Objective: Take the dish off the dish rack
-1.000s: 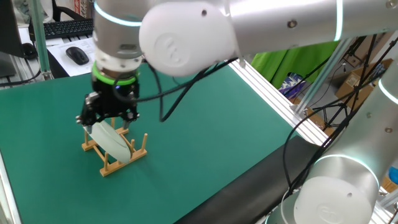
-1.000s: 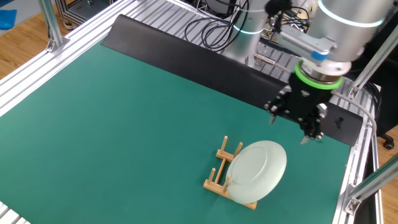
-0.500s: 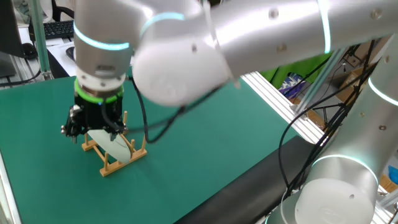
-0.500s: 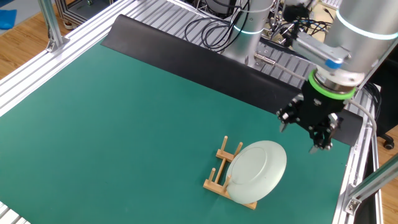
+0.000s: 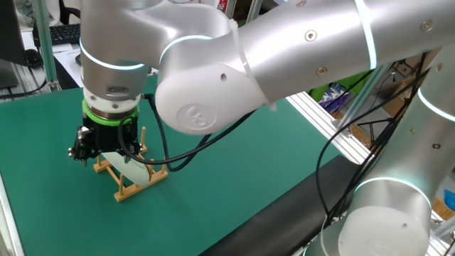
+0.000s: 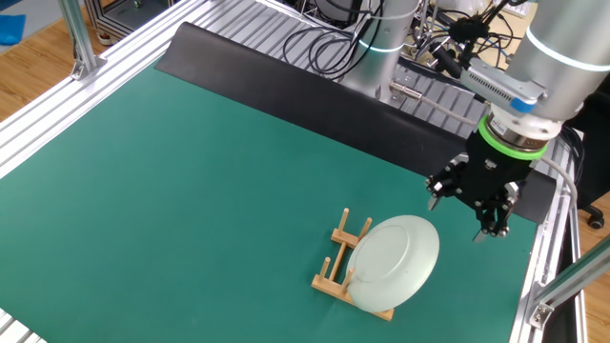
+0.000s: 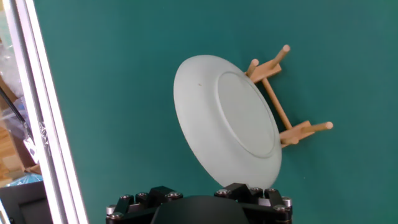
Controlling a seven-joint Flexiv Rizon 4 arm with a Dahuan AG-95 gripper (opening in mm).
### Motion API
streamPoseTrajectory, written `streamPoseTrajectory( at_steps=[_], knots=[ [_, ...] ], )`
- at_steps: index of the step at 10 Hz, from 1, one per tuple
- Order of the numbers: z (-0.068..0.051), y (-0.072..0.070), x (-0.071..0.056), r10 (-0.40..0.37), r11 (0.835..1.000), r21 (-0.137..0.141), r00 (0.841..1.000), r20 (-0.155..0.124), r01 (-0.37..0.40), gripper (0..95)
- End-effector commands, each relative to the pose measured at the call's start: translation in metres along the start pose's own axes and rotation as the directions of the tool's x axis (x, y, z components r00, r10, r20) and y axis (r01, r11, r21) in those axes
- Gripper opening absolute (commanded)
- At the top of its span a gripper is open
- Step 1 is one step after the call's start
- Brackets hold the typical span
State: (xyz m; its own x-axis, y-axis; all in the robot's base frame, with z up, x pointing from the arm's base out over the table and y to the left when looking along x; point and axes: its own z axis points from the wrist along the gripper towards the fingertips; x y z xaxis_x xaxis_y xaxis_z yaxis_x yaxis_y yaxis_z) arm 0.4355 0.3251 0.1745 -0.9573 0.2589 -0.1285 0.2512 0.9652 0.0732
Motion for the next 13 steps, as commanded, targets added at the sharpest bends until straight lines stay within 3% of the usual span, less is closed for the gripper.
streamPoseTrajectory(
  at_steps=[1,6,11,13],
  knots=[
    [-0.0001,-0.0008,0.0002,-0.023,1.000,0.009,1.000,-0.001,0.023,76.0],
    [0.0002,0.0005,0.0011,-0.060,0.998,0.012,0.998,-0.017,0.060,76.0],
    [0.0002,0.0005,0.0011,-0.088,0.995,0.035,0.990,-0.114,0.092,76.0],
    [0.0002,0.0005,0.0011,-0.111,0.993,0.035,0.986,-0.122,0.116,76.0]
  ],
)
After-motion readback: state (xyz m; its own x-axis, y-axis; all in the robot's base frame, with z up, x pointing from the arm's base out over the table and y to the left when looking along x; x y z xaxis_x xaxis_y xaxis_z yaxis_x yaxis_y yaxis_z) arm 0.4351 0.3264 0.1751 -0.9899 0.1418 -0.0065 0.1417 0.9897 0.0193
